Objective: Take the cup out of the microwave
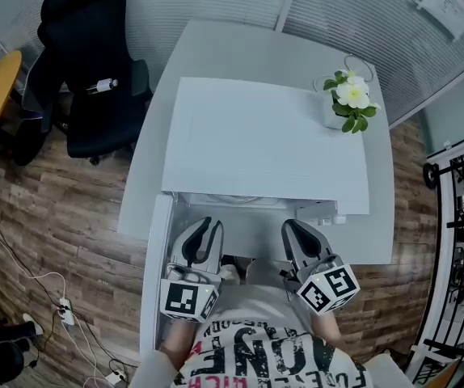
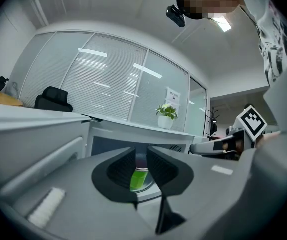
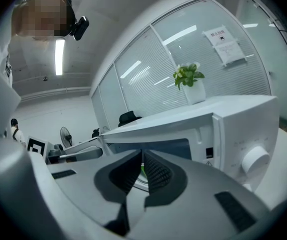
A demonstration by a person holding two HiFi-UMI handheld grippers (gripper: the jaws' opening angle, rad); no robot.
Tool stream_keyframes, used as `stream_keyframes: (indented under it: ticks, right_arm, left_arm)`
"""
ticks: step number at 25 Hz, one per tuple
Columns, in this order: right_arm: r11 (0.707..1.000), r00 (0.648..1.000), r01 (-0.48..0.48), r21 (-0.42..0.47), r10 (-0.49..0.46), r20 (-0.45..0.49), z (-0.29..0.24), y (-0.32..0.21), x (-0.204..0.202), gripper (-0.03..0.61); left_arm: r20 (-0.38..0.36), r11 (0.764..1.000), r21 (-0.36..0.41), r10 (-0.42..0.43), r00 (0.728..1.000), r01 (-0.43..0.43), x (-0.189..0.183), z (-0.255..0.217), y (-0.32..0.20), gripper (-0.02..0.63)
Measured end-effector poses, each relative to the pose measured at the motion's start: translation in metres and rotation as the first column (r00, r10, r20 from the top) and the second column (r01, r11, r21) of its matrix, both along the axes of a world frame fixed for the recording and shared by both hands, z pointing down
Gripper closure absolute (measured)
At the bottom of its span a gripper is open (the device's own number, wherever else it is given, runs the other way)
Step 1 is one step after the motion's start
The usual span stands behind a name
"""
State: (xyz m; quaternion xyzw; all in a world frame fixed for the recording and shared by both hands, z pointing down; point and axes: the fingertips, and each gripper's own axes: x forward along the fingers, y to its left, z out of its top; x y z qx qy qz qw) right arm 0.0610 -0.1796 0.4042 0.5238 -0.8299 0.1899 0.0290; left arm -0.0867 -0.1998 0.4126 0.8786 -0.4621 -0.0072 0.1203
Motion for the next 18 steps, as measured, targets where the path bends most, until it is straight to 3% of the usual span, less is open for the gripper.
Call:
stream_keyframes:
  ticks: [18]
  right_arm:
    - [1.0,1.0,0.003,0.023,-0.003,0.004,-0.0047,-0.0064,-0.0028,0.557]
  left_arm:
    - [0.058,0.998,0.054,0.037,0.998,-0.04,0.0095,-0.0091,-0.0021,0.56]
